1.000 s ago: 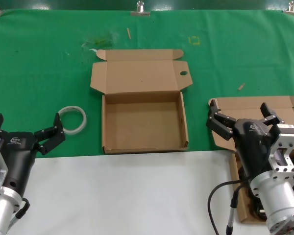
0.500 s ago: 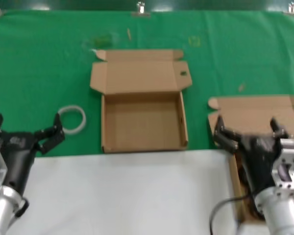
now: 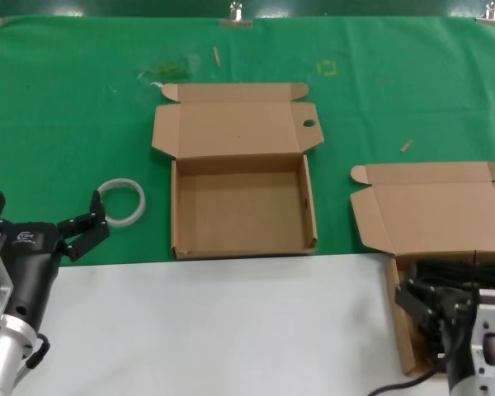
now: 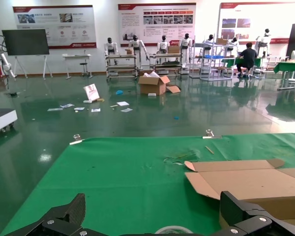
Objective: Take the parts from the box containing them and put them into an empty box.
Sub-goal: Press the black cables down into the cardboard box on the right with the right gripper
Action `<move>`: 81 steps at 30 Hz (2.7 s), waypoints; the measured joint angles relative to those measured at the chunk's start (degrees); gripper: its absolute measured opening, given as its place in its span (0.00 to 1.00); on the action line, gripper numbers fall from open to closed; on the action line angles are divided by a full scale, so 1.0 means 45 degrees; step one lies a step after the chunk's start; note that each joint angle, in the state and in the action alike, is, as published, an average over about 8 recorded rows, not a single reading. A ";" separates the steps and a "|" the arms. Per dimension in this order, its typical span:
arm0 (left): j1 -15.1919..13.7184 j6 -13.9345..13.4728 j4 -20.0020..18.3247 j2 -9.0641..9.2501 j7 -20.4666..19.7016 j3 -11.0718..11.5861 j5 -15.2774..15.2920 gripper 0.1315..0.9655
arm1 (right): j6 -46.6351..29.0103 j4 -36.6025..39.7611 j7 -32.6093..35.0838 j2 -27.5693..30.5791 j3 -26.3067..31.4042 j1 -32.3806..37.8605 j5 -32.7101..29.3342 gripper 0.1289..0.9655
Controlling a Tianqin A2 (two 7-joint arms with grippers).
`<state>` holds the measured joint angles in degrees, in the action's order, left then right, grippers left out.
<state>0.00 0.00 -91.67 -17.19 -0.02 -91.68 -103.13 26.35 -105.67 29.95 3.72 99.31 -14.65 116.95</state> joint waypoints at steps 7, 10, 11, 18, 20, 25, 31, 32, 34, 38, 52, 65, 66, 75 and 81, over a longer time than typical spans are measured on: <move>0.0000 0.0000 0.0000 0.0000 -0.0001 0.0000 0.0003 1.00 | 0.2149 -0.0740 0.3154 -0.0001 0.0029 -0.0626 0.1295 1.00; 0.0000 0.0000 0.0000 0.0000 0.0000 0.0000 0.0003 1.00 | 0.3186 -0.1002 0.4780 -0.0002 -0.0086 -0.0742 0.1632 1.00; 0.0000 0.0000 0.0000 0.0000 0.0000 0.0000 0.0004 1.00 | 0.3505 -0.1074 0.5364 -0.0002 -0.0138 -0.0743 0.1734 1.00; 0.0000 0.0000 0.0000 0.0000 0.0001 0.0000 0.0005 1.00 | 0.4948 -0.1337 0.9425 -0.0002 -0.0549 -0.0206 0.2688 1.00; 0.0000 0.0000 0.0000 0.0000 0.0001 0.0000 0.0005 1.00 | 0.5226 -0.1361 1.0628 -0.0002 -0.0649 0.0066 0.3147 1.00; 0.0000 0.0000 0.0000 0.0000 0.0001 0.0000 0.0005 1.00 | 0.5669 -0.1153 1.3625 -0.0002 -0.0831 0.0907 0.4509 1.00; 0.0000 0.0000 0.0000 0.0000 0.0001 0.0000 0.0005 1.00 | 0.5613 -0.0150 1.6623 -0.0002 -0.1097 0.1997 0.6081 1.00; 0.0000 0.0000 0.0000 0.0000 0.0001 0.0000 0.0005 1.00 | 0.5567 0.0043 1.6984 -0.0002 -0.1148 0.2144 0.6297 1.00; 0.0000 0.0000 0.0000 0.0000 0.0001 0.0000 0.0004 1.00 | 0.5480 0.0412 1.7568 -0.0002 -0.1231 0.2409 0.6651 1.00; 0.0000 0.0000 0.0000 0.0000 0.0001 0.0000 0.0004 1.00 | 0.5379 0.0952 1.8317 -0.0002 -0.1329 0.2804 0.7047 1.00; 0.0000 0.0000 0.0000 0.0000 0.0001 0.0000 0.0002 1.00 | 0.5342 0.1410 1.9652 -0.0002 -0.1978 0.3188 0.7326 1.00; 0.0000 0.0000 0.0000 0.0000 0.0001 0.0000 0.0003 1.00 | 0.4746 0.1651 2.0350 -0.0002 -0.2555 0.3287 0.7499 0.99; 0.0000 0.0000 0.0000 0.0000 0.0001 0.0000 0.0003 1.00 | 0.4696 0.1689 2.0412 -0.0002 -0.2573 0.3308 0.7511 0.99; 0.0000 0.0000 0.0000 0.0000 0.0002 0.0000 0.0003 1.00 | 0.4339 0.2095 2.0725 -0.0002 -0.2573 0.3446 0.7647 0.94; 0.0000 0.0000 0.0000 0.0000 0.0002 0.0000 0.0003 1.00 | 0.4118 0.2333 2.0710 -0.0003 -0.2579 0.3408 0.7760 0.87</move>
<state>0.00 0.00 -91.67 -17.19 -0.02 -91.68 -103.12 44.88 -95.17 123.15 3.70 87.71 0.68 151.87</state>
